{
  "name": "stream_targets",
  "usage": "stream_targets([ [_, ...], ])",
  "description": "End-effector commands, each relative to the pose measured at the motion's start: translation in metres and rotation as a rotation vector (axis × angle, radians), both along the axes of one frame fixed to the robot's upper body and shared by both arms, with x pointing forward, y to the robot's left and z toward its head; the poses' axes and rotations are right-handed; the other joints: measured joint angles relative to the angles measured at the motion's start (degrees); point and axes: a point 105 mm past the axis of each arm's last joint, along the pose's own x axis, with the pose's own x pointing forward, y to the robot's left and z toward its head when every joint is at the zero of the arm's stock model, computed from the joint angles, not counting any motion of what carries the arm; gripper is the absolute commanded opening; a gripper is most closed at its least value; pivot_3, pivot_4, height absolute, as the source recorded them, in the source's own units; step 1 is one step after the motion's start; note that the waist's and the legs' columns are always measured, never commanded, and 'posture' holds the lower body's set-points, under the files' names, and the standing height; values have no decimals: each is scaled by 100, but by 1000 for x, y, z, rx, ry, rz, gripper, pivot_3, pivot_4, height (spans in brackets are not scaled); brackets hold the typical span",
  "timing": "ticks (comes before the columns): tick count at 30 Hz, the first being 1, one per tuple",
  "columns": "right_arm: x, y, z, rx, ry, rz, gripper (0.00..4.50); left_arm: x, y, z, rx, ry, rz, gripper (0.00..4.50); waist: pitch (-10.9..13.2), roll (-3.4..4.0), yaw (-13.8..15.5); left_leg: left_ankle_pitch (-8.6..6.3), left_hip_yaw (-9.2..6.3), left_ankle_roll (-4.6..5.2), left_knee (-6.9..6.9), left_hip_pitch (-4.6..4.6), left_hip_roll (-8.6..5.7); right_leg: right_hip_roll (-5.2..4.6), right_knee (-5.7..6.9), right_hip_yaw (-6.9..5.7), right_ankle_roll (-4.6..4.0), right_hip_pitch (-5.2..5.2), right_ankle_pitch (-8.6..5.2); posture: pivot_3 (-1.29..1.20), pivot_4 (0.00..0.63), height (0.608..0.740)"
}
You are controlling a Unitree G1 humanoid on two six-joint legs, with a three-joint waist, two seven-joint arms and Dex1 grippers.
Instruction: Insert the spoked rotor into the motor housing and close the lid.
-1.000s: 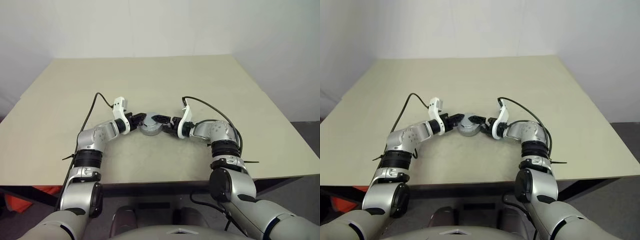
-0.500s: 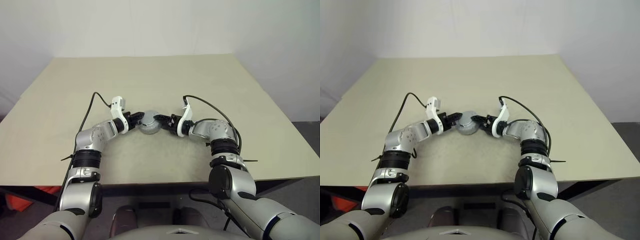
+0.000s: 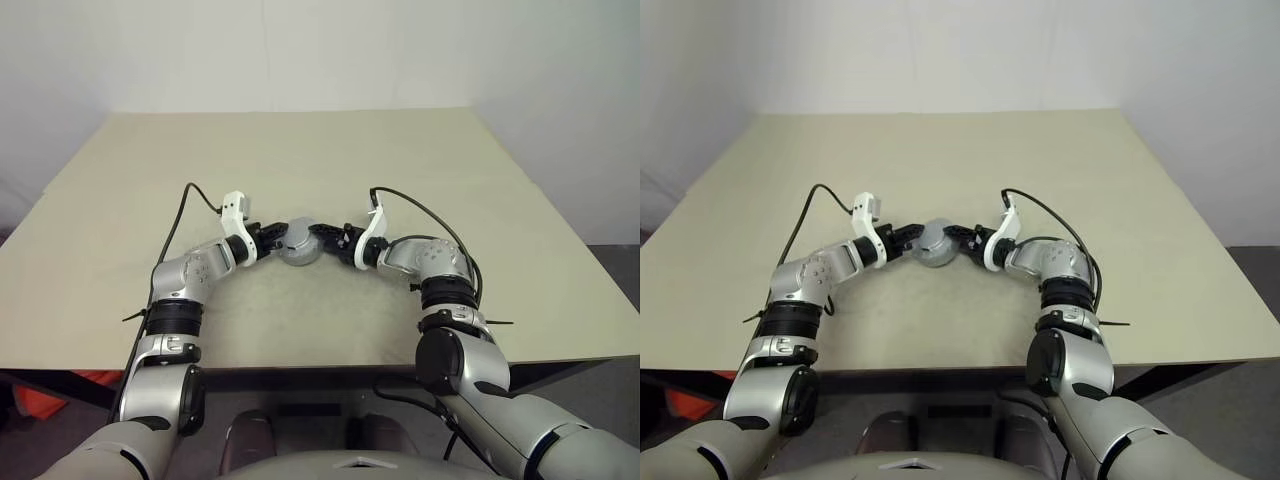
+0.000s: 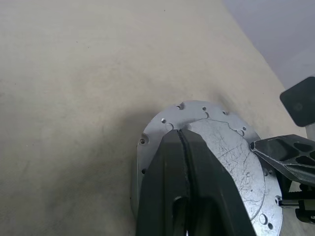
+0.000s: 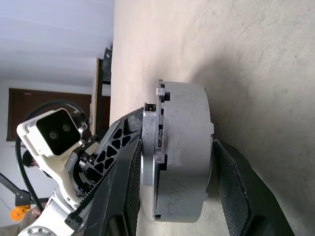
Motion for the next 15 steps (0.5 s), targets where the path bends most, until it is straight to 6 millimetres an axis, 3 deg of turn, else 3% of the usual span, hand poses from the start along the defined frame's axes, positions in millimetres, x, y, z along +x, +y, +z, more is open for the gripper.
stream_targets([
  [1, 2, 39, 49, 157, -119, 97, 2133, -11, -28, -11, -13, 48, -101, 0, 0, 0, 1, 0, 0, 0, 0, 0, 0, 0, 0, 0, 0, 0, 0, 0, 0, 740],
  [15, 7, 37, 52, 181, -111, 61, 2133, -11, -29, -11, -7, 41, -107, 0, 0, 0, 45, 0, 0, 0, 0, 0, 0, -1, 1, 0, -1, 0, 0, 0, 0, 740],
])
